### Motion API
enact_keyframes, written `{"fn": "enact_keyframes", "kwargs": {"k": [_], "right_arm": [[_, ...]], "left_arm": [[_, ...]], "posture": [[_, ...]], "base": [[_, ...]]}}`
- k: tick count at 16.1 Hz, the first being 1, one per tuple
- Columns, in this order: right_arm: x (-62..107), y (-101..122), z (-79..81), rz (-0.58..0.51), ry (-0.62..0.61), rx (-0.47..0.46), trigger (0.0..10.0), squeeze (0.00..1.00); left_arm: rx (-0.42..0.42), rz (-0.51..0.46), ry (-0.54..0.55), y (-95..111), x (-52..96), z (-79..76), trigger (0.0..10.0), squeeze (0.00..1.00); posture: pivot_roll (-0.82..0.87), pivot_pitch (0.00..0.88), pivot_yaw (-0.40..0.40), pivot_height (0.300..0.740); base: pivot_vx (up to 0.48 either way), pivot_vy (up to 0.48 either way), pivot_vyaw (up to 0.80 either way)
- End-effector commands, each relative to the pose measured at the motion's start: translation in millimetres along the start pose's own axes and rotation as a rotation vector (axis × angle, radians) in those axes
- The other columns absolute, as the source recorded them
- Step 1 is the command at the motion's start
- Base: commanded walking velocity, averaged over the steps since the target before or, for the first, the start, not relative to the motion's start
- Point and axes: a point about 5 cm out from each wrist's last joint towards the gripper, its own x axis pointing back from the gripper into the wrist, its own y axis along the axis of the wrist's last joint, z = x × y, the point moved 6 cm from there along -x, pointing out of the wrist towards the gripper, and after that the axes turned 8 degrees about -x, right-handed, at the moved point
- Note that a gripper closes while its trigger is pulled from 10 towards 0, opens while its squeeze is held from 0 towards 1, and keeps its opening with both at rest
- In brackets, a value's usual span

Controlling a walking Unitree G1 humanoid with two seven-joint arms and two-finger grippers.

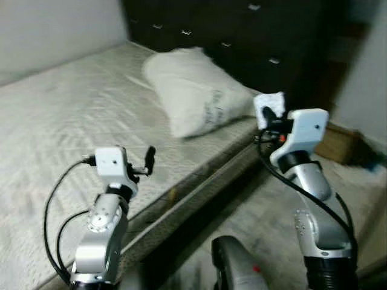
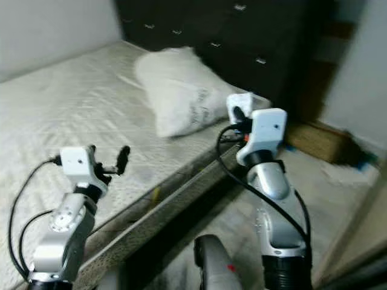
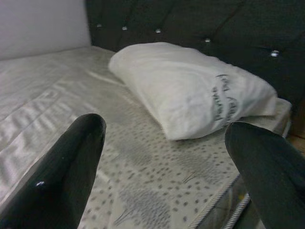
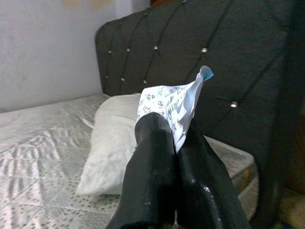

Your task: Clean up the room

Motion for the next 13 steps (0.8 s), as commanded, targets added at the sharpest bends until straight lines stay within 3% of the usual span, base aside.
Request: {"fn": "enact_keyframes", "kwargs": {"k": [1,6,10,13], "right_arm": [[-1.5,2.7,1.6,-0.007,0.012,-0.001,10.0,0.0],[4.3,-8.5,2.0,0.035,0.013,0.061,10.0,0.0],[1.5,-0.1,7.6,0.004,0.049,0.073,10.0,0.0],[-0.5,4.0,8.8,-0.009,0.053,0.069,10.0,0.0]], "left_arm": [[-0.007,-0.004,0.021,0.6,0.4,4.2,10.0,0.0],[-0.005,-0.007,0.031,0.5,0.6,7.7,10.0,0.0],[0.004,-0.012,0.026,1.1,0.4,5.0,10.0,0.0],[0.008,-0.012,0.022,1.1,0.4,3.7,10.0,0.0]], "posture": [[-0.23,0.0,0.08,0.608],[-0.23,0.0,0.079,0.608],[-0.23,0.0,0.073,0.608],[-0.23,0.0,0.071,0.642]], "base": [[0.0,0.0,0.0],[0.0,0.0,0.0],[0.0,0.0,0.0],[0.0,0.0,0.0]]}}
